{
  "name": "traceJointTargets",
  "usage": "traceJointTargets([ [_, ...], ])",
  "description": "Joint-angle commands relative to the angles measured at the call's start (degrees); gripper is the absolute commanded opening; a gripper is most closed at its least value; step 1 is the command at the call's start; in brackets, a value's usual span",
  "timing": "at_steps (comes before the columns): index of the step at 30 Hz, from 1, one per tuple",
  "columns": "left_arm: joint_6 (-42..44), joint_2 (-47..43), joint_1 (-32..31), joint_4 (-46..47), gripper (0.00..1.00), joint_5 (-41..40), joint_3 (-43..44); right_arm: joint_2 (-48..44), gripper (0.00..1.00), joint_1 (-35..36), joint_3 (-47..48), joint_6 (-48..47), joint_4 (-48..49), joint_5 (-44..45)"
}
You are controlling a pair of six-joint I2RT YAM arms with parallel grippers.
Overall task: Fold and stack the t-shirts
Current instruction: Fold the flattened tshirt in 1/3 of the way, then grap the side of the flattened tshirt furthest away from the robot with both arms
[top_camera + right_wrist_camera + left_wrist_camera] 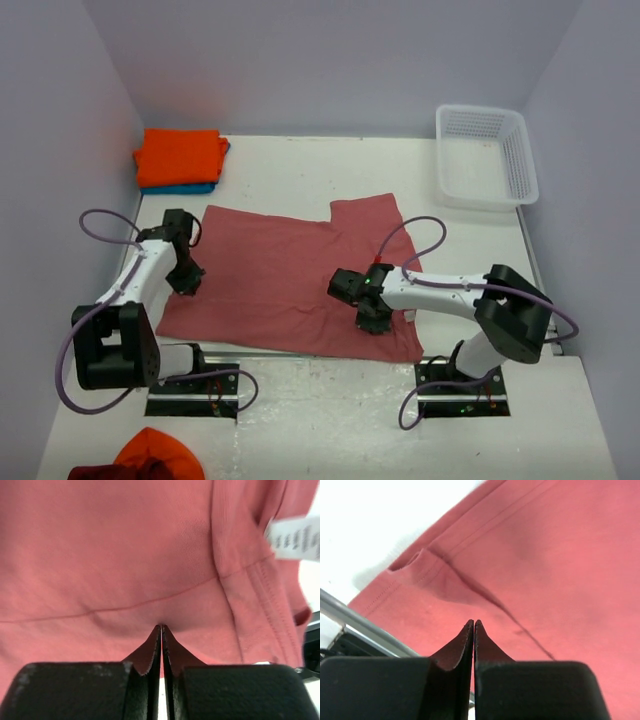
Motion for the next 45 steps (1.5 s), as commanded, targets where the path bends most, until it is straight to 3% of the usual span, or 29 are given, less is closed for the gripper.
traceJointTargets([
  [1,3.0,-5.5,0.3,0.5,0.0,-1.0,5.1,1.8,0.06,-0.2,7.1,-4.3,-8.9,10.3],
  [6,3.8,-11.4,-5.5,-2.2,0.0,-6.6,13.8,-2.5,0.23,-0.1,11.5,-8.7,-10.1,12.9],
  [7,3.8,-12.2,-7.6,-1.2,0.0,-6.9,15.8,-4.4,0.33,-0.1,13.3,-10.4,-10.5,13.3],
  [10,5.9,-14.4,-9.5,2.3,0.0,-5.2,17.5,-5.7,0.52,-0.5,17.4,-14.3,-12.1,17.6],
  [11,6.7,-14.6,-9.6,5.5,0.0,-3.7,17.9,-5.7,0.68,-1.0,20.1,-16.0,-12.3,19.4],
  [14,9.9,-13.4,-9.6,12.3,0.0,1.2,17.7,-4.6,0.8,-7.7,23.9,-26.5,-9.0,24.2],
  [16,10.7,-10.8,-9.7,14.2,0.01,1.4,18.2,-2.7,0.79,-17.6,27.6,-39.1,-4.1,16.1],
  [17,10.9,-9.9,-9.7,16.7,0.02,1.4,18.6,-1.8,0.73,-21.0,29.9,-42.7,1.0,12.5],
  [19,11.6,-5.8,-9.7,17.8,0.03,2.7,20.7,4.4,0.7,-29.4,34.7,-48.1,1.9,4.3],
  [24,12.6,1.3,-9.9,19.6,0.05,7.1,24.8,23.6,0.61,-39.9,51.7,-57.5,5.2,-7.3],
  [29,15.6,2.3,-10.4,21.5,0.09,9.3,26.2,37.3,0.58,-43.8,66.1,-60.2,2.7,-12.5],
  [33,18.3,1.6,-10.5,21.4,0.11,11.4,27.2,43.1,0.58,-48.2,70.2,-60.6,2.4,-16.9],
  [41,18.1,3.5,-11.5,23.5,0.13,14.8,25.9,49.5,0.5,-52.8,77.6,-64.2,-3.9,-21.4],
  [45,18.0,6.5,-13.3,25.5,0.16,20.4,25.7,51.6,0.48,-53.4,80.2,-64.7,-7.8,-22.9],
])
